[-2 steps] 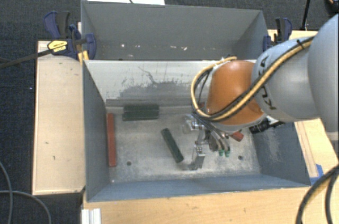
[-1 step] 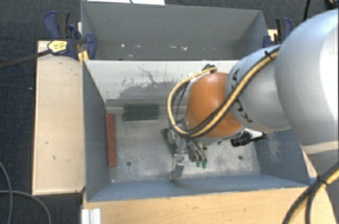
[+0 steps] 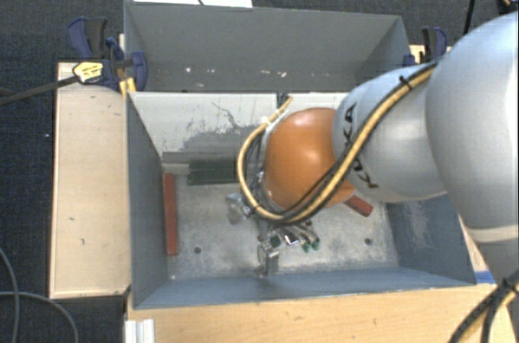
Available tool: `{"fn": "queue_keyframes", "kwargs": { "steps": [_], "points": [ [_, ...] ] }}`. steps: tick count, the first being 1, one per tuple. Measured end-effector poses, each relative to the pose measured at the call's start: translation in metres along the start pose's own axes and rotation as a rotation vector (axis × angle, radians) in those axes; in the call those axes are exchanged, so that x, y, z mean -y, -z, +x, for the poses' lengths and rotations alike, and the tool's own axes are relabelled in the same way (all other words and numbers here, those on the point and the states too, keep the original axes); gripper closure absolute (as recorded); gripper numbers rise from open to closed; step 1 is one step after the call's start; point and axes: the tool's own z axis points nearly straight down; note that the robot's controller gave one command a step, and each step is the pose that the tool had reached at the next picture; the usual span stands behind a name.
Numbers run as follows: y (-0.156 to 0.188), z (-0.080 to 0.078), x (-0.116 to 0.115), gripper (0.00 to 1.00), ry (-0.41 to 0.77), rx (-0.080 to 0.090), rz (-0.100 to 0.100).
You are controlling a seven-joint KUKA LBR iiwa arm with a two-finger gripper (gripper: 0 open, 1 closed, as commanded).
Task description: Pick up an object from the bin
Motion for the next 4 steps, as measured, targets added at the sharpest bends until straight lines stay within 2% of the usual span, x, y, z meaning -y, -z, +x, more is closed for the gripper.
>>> {"fn": "queue_keyframes", "kwargs": {
  "steps": [1,2,3,4],
  "points": [
    [-0.016,0.007,0.068,0.00,-0.162,-0.005,0.004],
    [-0.014,0.030,0.055,0.00,-0.103,0.005,0.002],
    [-0.015,-0.053,0.037,0.00,-0.040,0.005,0.001],
    [-0.016,-0.049,0.038,1.00,-0.048,-0.003,0.001]
  ]
}}
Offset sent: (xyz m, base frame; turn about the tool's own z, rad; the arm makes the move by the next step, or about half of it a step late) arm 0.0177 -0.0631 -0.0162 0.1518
